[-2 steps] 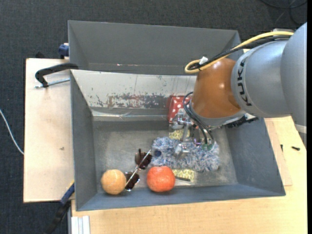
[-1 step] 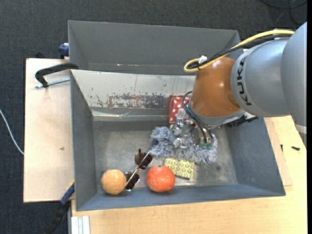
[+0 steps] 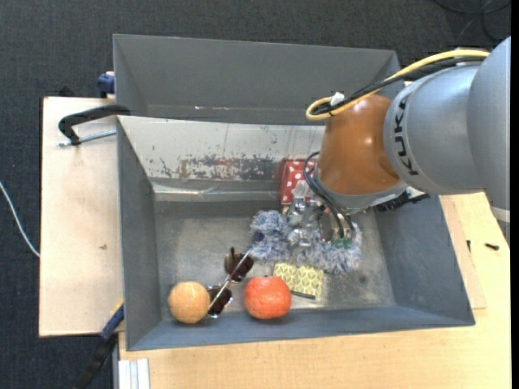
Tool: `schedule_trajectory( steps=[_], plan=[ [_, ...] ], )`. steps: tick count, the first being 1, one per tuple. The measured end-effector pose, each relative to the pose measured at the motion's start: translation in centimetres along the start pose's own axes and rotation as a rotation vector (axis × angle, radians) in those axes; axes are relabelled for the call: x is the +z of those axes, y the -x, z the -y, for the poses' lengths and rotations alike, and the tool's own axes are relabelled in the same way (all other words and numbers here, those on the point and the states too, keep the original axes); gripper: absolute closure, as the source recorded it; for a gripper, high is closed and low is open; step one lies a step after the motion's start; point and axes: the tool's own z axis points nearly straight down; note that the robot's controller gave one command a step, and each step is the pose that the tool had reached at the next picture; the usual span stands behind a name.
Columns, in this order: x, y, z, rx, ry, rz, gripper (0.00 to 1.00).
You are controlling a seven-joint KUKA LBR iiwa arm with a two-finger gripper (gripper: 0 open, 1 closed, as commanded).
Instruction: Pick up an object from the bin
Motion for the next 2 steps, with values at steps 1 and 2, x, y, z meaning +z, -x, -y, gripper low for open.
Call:
schedule_trajectory(
  steps=[1,2],
  plan=[
    [-0.3,-0.1,0.0,0.000,0.000,-0.001,1.00],
    [-1.3,0.0,0.0,0.001,0.000,0.004,1.00]
  ],
)
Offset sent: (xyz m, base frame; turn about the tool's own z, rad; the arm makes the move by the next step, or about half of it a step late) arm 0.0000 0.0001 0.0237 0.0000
